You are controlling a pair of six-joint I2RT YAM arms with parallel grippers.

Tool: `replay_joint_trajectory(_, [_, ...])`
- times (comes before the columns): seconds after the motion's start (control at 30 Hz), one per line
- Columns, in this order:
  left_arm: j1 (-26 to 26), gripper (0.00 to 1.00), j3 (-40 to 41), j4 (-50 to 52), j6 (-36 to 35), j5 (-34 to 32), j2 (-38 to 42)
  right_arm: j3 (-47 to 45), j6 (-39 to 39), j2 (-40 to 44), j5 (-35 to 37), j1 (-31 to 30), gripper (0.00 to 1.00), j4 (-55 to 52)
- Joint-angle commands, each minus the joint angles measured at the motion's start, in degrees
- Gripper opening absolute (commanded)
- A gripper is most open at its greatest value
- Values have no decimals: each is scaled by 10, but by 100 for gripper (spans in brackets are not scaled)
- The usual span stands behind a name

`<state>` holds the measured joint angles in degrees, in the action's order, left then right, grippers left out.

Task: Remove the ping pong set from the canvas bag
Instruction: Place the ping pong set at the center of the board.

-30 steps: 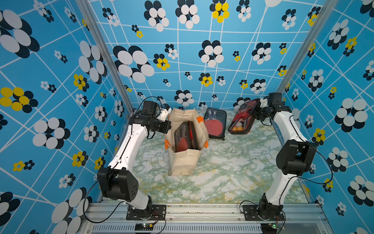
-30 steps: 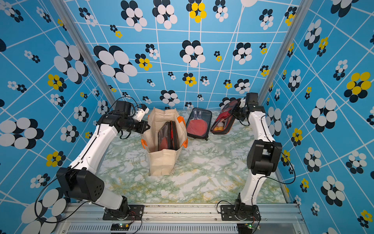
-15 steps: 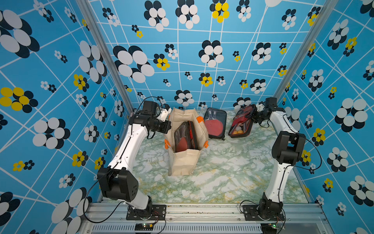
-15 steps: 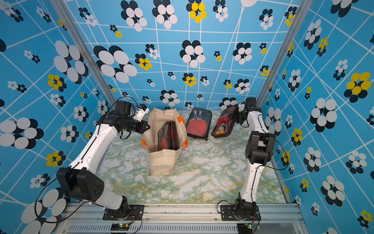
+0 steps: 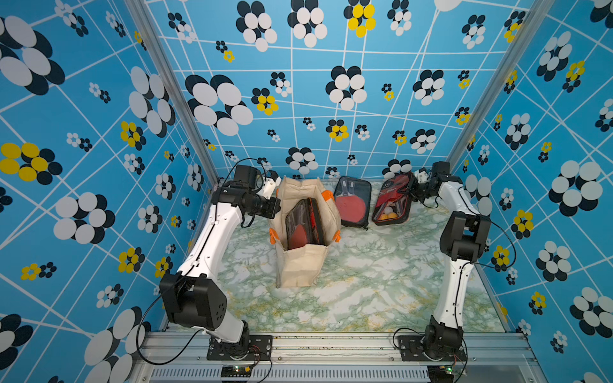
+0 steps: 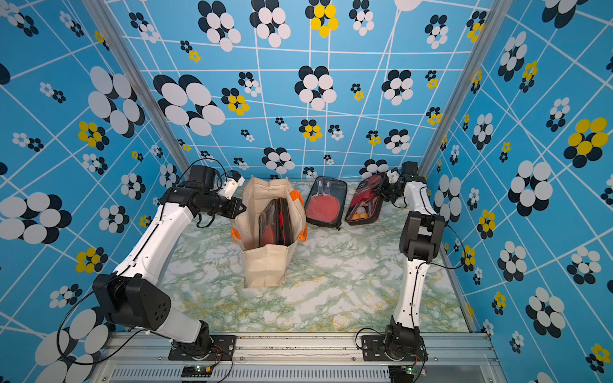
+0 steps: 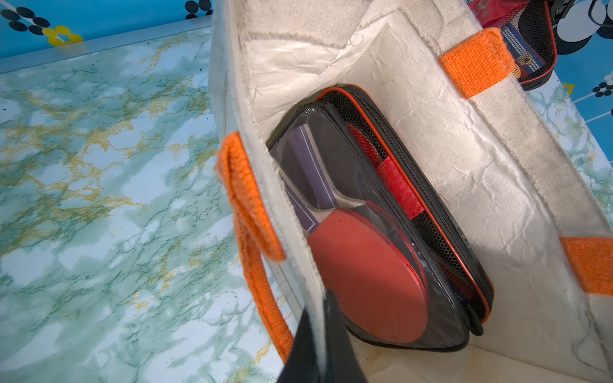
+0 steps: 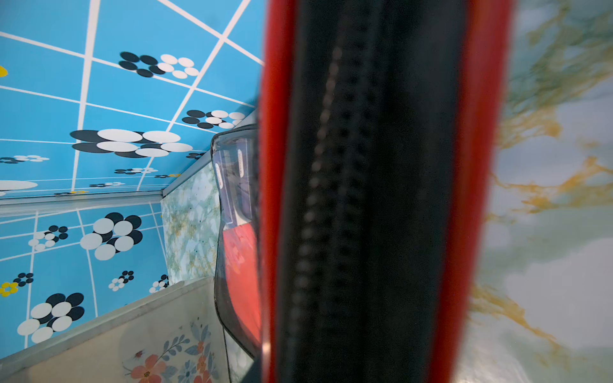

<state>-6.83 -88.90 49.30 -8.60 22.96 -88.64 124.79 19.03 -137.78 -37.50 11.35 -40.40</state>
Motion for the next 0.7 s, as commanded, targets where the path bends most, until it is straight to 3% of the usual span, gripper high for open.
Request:
replay_joint_trajectory(0.0, [3,0,2,-2,-1,7,14,45,-23,-18,-35,6,17,-9])
replay_joint_trajectory(0.37, [3,0,-4,1,2,8,14,91,-2,-79,-43,26,44,-29])
replay_joint_trajectory(0.67, [2,0,1,-3,-3,5,15,136,16,-105,-33,42,57,-53])
